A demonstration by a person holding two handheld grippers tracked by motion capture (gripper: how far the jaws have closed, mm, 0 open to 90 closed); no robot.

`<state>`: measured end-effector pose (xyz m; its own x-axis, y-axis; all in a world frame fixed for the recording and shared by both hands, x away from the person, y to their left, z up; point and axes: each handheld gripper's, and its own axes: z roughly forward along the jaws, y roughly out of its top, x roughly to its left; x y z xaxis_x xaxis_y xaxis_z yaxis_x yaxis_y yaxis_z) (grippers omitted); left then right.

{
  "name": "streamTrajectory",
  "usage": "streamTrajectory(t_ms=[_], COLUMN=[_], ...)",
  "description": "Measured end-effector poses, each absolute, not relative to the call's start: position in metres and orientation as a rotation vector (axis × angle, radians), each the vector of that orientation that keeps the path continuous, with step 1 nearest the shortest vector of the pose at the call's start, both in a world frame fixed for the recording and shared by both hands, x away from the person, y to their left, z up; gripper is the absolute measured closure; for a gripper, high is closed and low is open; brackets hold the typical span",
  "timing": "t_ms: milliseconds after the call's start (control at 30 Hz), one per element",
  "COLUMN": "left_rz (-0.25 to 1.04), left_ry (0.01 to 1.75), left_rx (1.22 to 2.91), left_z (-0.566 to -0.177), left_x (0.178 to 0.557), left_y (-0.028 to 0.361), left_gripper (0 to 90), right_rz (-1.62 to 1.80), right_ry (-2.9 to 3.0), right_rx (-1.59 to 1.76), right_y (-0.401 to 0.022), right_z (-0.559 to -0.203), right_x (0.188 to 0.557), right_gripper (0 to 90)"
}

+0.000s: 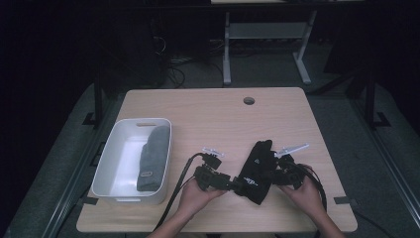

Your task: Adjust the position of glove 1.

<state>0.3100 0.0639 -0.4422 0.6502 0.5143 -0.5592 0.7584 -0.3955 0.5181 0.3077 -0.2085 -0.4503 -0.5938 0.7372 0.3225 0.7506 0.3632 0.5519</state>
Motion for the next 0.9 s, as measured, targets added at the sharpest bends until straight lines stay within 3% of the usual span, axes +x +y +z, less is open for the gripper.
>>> streamTrajectory(t_ms=[533,767,900], left_rz=[-0.446,-0.449,-0.42], left_ry=[1.055,1.062,1.042], left_rx=[2.095,2.118,2.15], left_z=[-0.457,-0.461,-0.46], left_x=[0.324,0.325,0.324], left_y=[0.049,0.045,0.042], left_gripper=[36.9,38.8,44.7], right_rz=[-1.14,-1.112,-1.119], right_ry=[-2.544,-2.525,-2.493], right_rx=[-1.612,-1.725,-1.748], right_y=[-0.239,-0.241,-0.244], right_z=[-0.442,-0.448,-0.455], right_x=[0.326,0.336,0.344], right_gripper=[42.8,41.5,40.6])
